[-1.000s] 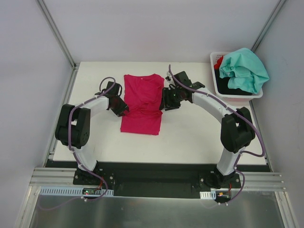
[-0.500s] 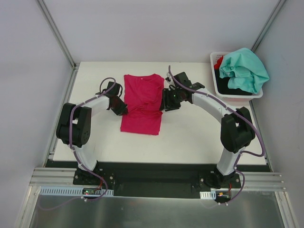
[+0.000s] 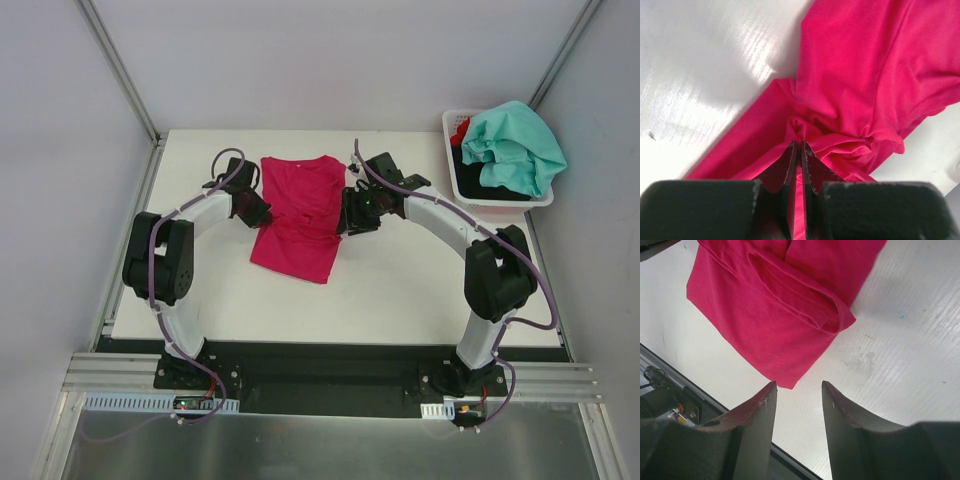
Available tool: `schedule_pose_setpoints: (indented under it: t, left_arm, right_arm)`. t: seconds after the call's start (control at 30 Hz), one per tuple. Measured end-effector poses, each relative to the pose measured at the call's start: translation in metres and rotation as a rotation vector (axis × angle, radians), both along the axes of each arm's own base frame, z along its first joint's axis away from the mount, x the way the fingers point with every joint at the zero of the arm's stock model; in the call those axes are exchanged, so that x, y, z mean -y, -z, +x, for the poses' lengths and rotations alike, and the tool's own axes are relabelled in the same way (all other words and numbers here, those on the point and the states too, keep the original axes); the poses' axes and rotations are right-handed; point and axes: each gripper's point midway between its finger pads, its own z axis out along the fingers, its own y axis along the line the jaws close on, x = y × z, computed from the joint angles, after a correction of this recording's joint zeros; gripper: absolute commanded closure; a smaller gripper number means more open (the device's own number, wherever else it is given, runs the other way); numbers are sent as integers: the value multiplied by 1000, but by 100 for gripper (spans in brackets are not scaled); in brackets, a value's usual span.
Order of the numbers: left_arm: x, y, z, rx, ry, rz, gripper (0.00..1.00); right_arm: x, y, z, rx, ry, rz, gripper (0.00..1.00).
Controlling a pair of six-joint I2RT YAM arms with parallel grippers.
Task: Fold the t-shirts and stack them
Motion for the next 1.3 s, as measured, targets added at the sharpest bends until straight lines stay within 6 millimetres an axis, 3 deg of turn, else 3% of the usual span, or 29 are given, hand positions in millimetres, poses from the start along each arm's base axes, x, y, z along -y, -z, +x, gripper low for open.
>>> schedule_pose_setpoints:
  t: [0.27,0.4,0.5,0.8,0.9,1.03,1.2,1.3]
  left_arm:
    - [-3,17,-4,-51,-7,11,94]
    - [-4,16,-3,-49,-1,16,78]
    - [-13,13,5,-35,-5,49,76]
    - [-95,-1,66,32,-128,147,73]
    - [-100,-5,70,42,-121,162,71]
    - [-94,-3,56,30,-77,176,69]
    - [-79,15,3,-59,-11,161,69]
    - [-65,17,-27,-91,30,148,69]
  right_arm:
    - [0,1,0,6,-11,-4,54]
    - [0,6,1,4,-40,-26,51]
    - [-5,4,6,28,-83,-54,51]
    - [-27,-24,9,142,-207,-62,54]
    - [-33,-23,4,163,-256,-74,55]
    - [-55,-15,1,186,-354,-71,55]
    - [-89,-4,-1,225,-484,-66,54]
    - [-97,-4,-5,232,-515,-61,53]
